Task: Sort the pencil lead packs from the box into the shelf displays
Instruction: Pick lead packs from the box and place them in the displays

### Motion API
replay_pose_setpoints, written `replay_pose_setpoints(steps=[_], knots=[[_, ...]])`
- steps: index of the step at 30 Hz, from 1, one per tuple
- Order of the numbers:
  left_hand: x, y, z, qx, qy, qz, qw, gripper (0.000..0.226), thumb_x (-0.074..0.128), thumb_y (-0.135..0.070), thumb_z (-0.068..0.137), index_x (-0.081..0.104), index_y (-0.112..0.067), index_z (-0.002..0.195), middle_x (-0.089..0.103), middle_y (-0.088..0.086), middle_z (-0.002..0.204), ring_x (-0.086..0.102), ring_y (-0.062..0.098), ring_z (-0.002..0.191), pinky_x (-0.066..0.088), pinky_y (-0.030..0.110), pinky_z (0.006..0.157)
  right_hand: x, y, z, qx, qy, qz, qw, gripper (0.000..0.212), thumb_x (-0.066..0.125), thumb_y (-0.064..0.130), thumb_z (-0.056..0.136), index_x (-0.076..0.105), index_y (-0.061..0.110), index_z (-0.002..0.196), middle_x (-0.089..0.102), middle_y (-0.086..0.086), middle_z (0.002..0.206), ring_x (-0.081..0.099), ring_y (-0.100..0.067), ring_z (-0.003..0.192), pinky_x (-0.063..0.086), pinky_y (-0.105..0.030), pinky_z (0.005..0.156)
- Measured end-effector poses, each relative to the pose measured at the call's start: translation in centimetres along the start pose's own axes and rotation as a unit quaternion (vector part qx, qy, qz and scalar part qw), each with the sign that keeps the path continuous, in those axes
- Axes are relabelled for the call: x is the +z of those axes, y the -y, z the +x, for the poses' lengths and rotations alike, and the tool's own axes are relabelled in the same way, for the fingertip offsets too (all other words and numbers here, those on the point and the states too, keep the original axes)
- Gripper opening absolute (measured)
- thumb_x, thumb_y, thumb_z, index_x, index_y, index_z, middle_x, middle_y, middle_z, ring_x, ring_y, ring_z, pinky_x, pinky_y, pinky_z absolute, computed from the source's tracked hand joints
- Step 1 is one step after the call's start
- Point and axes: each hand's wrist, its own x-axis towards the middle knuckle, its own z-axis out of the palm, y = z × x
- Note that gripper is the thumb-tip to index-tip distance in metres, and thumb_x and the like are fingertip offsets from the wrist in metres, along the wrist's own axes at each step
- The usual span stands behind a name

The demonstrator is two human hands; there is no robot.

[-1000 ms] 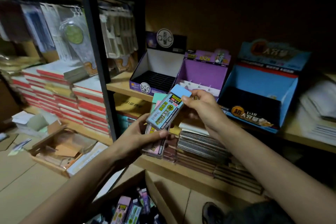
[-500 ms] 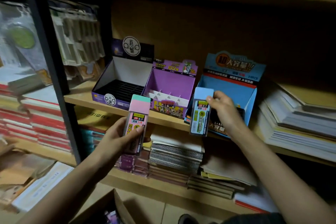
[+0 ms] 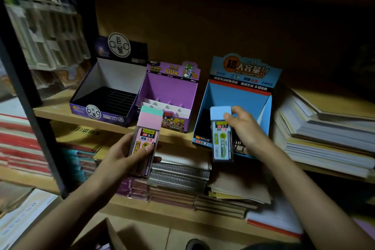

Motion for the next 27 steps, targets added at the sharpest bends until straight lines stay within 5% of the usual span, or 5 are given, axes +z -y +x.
replay_pose_setpoints(steps=[6, 8, 16, 25, 27], knots=[[0.9, 0.0, 1.2, 0.021, 0.003, -0.011, 1.000, 0.040, 0.062, -0.019, 0.073, 0.059, -0.014, 0.113, 0.073, 0.009, 0.098, 0.072, 0.030, 0.082, 0.057, 0.037, 0.063, -3.6, 2.4, 2.8, -0.133, -0.174, 0.047, 0.975, 0.009, 0.052, 0.016, 0.095, 0.057, 0.023, 0.093, 0.060, 0.012, 0.086, 0.057, 0.007, 0.074, 0.045, -0.012, 0.065], [0.9, 0.2, 1.3, 0.021, 0.009, -0.019, 1.000, 0.041, 0.063, -0.018, 0.073, 0.059, -0.015, 0.113, 0.072, 0.010, 0.099, 0.071, 0.031, 0.082, 0.057, 0.036, 0.063, -2.7, 2.4, 3.7, -0.135, -0.195, 0.061, 0.969, 0.011, 0.055, 0.011, 0.093, 0.059, 0.022, 0.094, 0.059, 0.011, 0.083, 0.058, 0.001, 0.075, 0.049, -0.019, 0.069], [-0.1, 0.8, 1.1, 0.017, 0.013, -0.019, 1.000, 0.039, 0.063, -0.019, 0.076, 0.059, -0.014, 0.114, 0.072, 0.010, 0.102, 0.071, 0.032, 0.085, 0.060, 0.036, 0.064, 0.1, 0.5, 4.7, -0.124, -0.161, -0.011, 0.979, 0.025, 0.058, 0.013, 0.092, 0.063, 0.002, 0.114, 0.065, -0.008, 0.105, 0.061, -0.022, 0.097, 0.050, -0.039, 0.090], [-0.2, 0.3, 0.9, 0.023, 0.012, -0.010, 1.000, 0.038, 0.064, -0.020, 0.073, 0.062, -0.017, 0.110, 0.073, 0.008, 0.099, 0.072, 0.026, 0.082, 0.058, 0.039, 0.069, -0.2, 0.7, 7.4, -0.070, -0.163, -0.054, 0.983, 0.018, 0.058, 0.013, 0.092, 0.068, 0.001, 0.101, 0.063, -0.004, 0.087, 0.059, -0.016, 0.084, 0.055, -0.016, 0.063], [-0.1, 0.4, 0.8, 0.021, 0.012, -0.003, 1.000, 0.037, 0.064, -0.020, 0.074, 0.061, -0.015, 0.111, 0.073, 0.009, 0.101, 0.071, 0.026, 0.085, 0.057, 0.042, 0.073, -0.1, 0.5, 7.8, -0.042, -0.178, -0.081, 0.980, 0.021, 0.061, 0.015, 0.091, 0.066, -0.003, 0.082, 0.059, -0.009, 0.076, 0.058, -0.020, 0.075, 0.059, -0.027, 0.066]])
